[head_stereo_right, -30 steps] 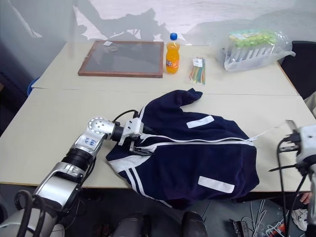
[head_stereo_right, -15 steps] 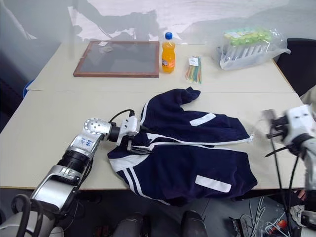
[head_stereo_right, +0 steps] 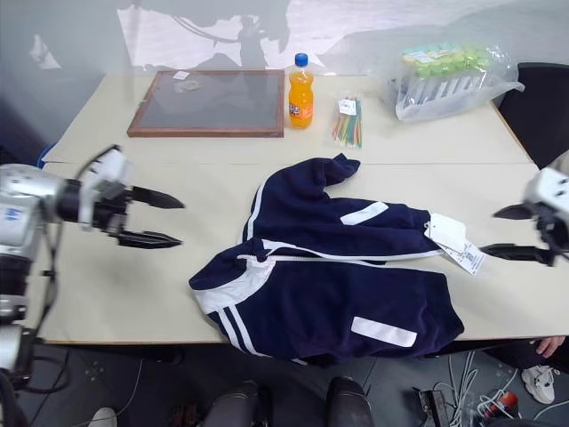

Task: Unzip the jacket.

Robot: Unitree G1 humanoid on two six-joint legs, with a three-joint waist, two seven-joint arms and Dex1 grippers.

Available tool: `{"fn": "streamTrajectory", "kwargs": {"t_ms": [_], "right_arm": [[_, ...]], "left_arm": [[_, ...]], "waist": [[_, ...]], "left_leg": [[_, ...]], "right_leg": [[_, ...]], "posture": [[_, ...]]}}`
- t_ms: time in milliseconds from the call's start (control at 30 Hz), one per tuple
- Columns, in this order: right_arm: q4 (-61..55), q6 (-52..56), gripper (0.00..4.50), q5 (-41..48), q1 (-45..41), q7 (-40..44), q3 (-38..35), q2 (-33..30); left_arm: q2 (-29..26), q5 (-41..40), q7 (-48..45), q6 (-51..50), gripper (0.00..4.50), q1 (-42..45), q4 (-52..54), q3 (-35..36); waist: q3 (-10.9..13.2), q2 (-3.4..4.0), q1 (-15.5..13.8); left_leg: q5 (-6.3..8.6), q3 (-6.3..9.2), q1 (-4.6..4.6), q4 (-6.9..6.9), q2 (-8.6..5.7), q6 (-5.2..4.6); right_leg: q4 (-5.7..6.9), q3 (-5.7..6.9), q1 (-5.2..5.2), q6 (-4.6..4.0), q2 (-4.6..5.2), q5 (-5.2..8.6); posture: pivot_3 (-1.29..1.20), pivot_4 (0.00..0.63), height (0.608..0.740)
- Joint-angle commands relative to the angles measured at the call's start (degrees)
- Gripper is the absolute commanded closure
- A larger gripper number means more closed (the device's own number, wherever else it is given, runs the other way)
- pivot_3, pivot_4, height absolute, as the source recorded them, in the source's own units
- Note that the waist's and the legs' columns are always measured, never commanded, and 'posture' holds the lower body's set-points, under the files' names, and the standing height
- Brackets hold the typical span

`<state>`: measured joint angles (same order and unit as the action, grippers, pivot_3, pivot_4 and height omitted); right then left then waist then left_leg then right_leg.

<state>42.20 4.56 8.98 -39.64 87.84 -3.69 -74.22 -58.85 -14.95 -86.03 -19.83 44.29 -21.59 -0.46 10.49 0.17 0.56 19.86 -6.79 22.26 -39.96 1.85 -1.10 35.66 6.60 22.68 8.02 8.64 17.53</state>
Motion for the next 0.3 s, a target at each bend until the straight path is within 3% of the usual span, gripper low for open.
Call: {"fn": "streamTrajectory", "kwargs": {"t_ms": [33, 133, 300], "right_arm": [[4.0, 3.7, 0.01, 3.7, -3.9, 4.7, 1.5, -6.1], [5.7, 7.3, 0.01, 8.4, -5.6, 4.7, 2.0, -7.6], [5.8, 8.4, 0.01, 11.0, -4.9, 4.7, 1.4, -5.5]], "left_arm": [[-5.0, -1.1, -4.7, 2.7, 0.00, -1.3, 0.5, 2.9], [-8.1, -3.8, -5.4, 1.1, 0.00, -4.1, 1.2, 5.1], [-7.9, -5.4, -2.0, 1.0, 0.00, -6.4, 3.1, 6.0]], "waist": [[0.0, 0.04, 0.1], [0.0, 0.04, 0.4], [0.0, 0.03, 0.9]], "left_leg": [[0.00, -0.01, 0.00, -0.01, 0.01, 0.00], [0.02, 0.00, -0.01, -0.01, 0.05, 0.03], [0.02, -0.03, -0.01, -0.03, 0.05, 0.04]], "right_leg": [[0.01, -0.01, 0.00, -0.01, 0.00, 0.00], [0.04, -0.01, 0.01, -0.03, 0.00, 0.01], [0.10, -0.03, 0.02, -0.03, -0.01, 0.01]], "posture": [[0.00, 0.150, 0.740], [0.00, 0.150, 0.740], [0.00, 0.150, 0.740]]}}
